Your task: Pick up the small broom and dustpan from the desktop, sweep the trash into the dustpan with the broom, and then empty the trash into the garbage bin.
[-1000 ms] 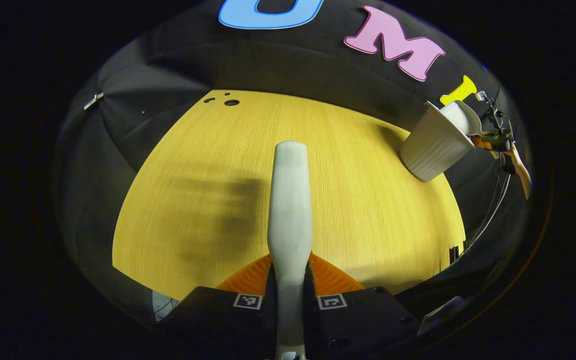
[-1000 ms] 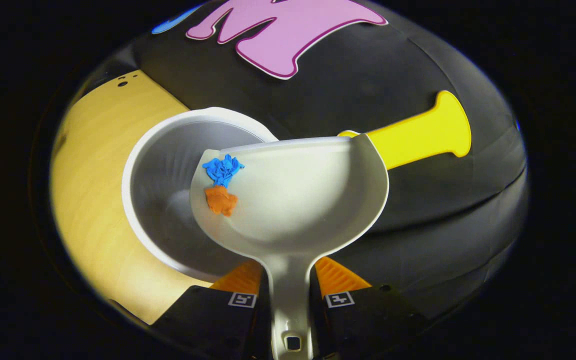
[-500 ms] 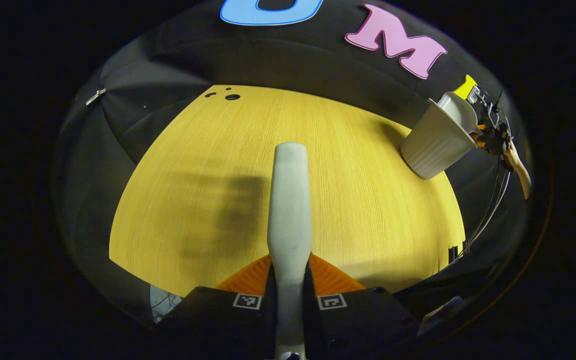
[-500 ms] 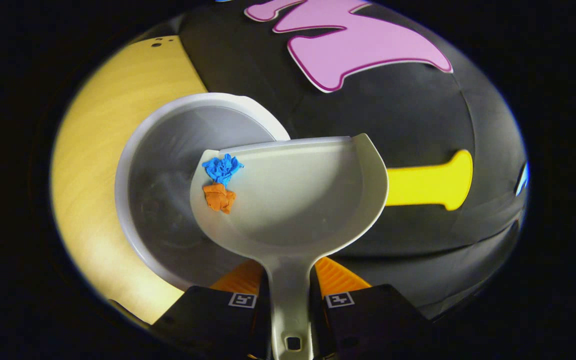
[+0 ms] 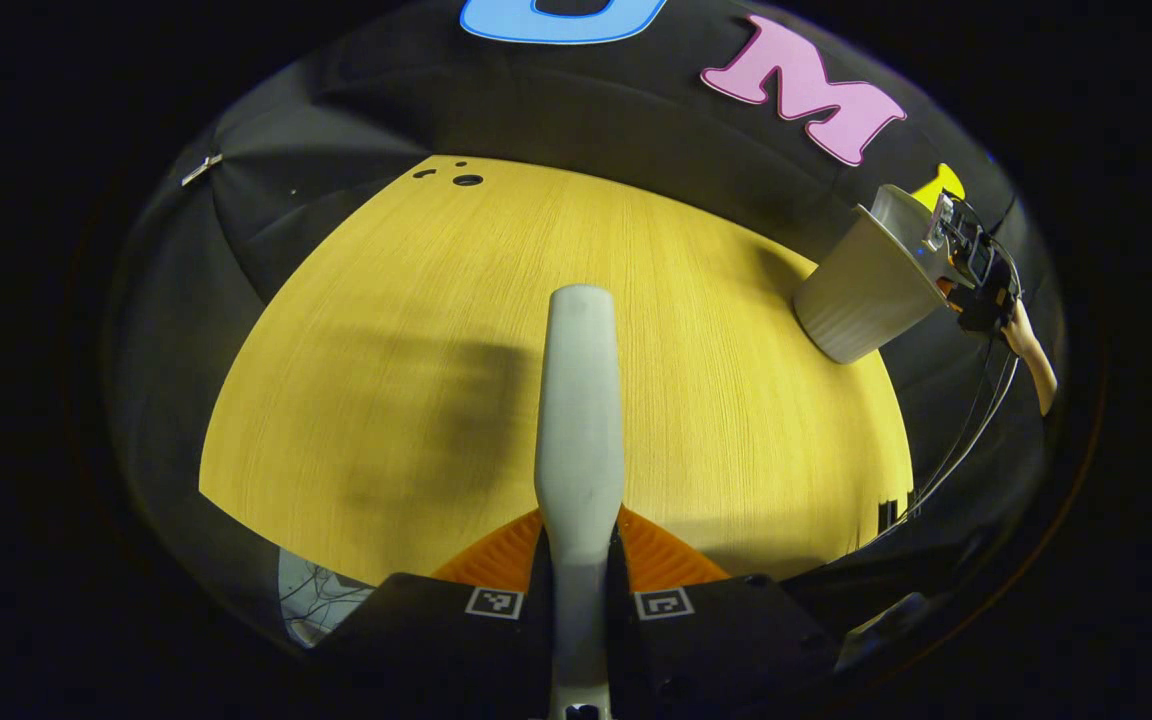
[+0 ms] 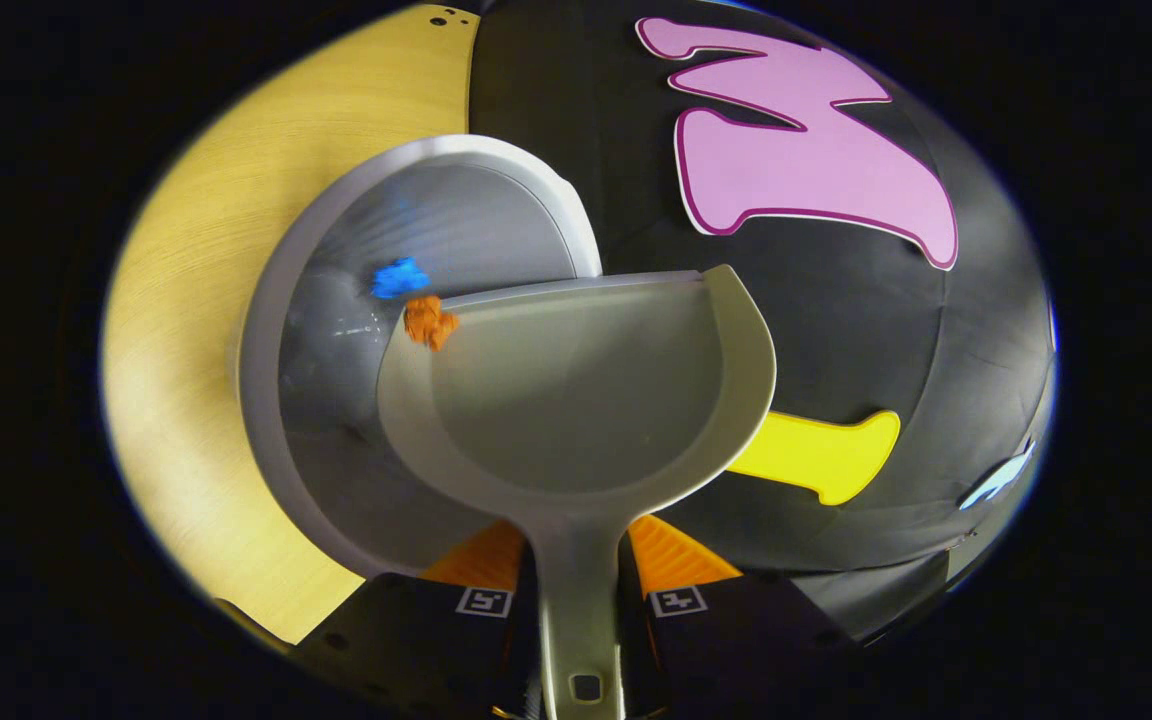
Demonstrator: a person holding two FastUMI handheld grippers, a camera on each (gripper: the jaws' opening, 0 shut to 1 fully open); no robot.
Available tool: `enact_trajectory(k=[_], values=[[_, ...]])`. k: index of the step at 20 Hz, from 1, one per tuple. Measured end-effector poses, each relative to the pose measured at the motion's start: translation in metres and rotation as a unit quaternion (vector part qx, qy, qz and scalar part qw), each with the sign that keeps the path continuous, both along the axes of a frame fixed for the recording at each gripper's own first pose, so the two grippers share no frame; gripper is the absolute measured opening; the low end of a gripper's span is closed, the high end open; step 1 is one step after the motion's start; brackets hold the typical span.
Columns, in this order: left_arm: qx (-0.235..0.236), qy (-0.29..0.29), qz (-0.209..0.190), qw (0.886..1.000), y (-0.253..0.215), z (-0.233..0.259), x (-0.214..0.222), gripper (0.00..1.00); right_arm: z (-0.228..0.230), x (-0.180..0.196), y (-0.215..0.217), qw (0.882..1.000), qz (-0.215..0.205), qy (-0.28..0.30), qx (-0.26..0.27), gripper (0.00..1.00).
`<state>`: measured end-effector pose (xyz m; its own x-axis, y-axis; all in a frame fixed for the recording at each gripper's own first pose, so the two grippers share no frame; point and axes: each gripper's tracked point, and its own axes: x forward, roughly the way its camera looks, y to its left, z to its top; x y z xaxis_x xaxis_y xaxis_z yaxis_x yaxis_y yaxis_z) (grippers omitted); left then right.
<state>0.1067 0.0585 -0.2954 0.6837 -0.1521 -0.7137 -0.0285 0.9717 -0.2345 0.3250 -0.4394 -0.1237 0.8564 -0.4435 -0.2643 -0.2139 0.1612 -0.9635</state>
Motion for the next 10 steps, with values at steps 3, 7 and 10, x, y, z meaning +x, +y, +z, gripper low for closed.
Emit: enact_trajectory(k=[3, 7, 10], values=[[0.005, 0.000, 0.000, 1.000, -0.0004, -0.0022, 0.0001, 0.26, -0.0015, -0.0009, 0.0002, 1.000, 0.000, 0.004, 0.007, 0.35], [0.001, -0.003, 0.005, 1.000, -0.0014, -0.0004, 0.0013, 0.26, -0.0054, -0.0053, -0.0035, 0.998, -0.022, 0.011, 0.054, 0.35], [-0.008, -0.001, 0.014, 1.000, -0.0015, 0.0029, 0.0037, 0.24, -0.0079, -0.0103, -0.0052, 0.986, -0.057, 0.009, 0.155, 0.35]])
